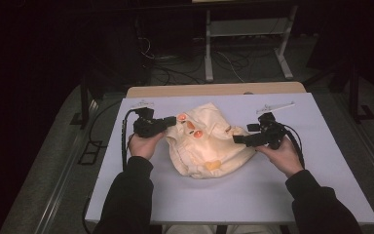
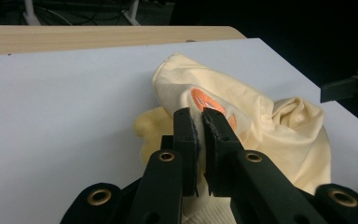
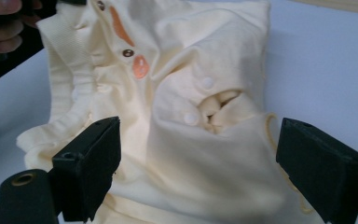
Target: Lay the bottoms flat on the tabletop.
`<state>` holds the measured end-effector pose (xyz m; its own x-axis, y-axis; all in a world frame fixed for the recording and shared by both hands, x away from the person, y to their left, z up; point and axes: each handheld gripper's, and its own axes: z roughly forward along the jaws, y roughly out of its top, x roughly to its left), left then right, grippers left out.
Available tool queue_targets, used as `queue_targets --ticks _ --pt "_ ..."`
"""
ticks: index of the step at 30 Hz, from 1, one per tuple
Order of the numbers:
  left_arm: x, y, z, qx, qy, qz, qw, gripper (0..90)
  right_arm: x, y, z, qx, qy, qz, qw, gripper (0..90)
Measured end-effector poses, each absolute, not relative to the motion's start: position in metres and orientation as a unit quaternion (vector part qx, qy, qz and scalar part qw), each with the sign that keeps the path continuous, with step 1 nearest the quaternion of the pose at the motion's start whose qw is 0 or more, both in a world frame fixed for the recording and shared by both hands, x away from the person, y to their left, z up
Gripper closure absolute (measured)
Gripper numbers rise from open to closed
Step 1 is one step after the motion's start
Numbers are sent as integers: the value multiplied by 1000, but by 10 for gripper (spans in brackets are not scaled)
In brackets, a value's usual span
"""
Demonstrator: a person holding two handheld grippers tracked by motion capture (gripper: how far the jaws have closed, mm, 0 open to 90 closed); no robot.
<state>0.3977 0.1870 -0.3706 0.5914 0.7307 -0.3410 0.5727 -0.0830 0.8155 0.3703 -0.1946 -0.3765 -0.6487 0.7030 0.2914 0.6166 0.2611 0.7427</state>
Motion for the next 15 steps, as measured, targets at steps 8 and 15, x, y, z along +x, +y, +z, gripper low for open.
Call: queue_targets --ticks 8,15 --pt "398 187 -371 732 446 77 510 828 386 -205 -380 439 785 434 49 134" --pt "398 188 -372 731 446 77 510 828 399 -209 -389 451 782 429 35 136"
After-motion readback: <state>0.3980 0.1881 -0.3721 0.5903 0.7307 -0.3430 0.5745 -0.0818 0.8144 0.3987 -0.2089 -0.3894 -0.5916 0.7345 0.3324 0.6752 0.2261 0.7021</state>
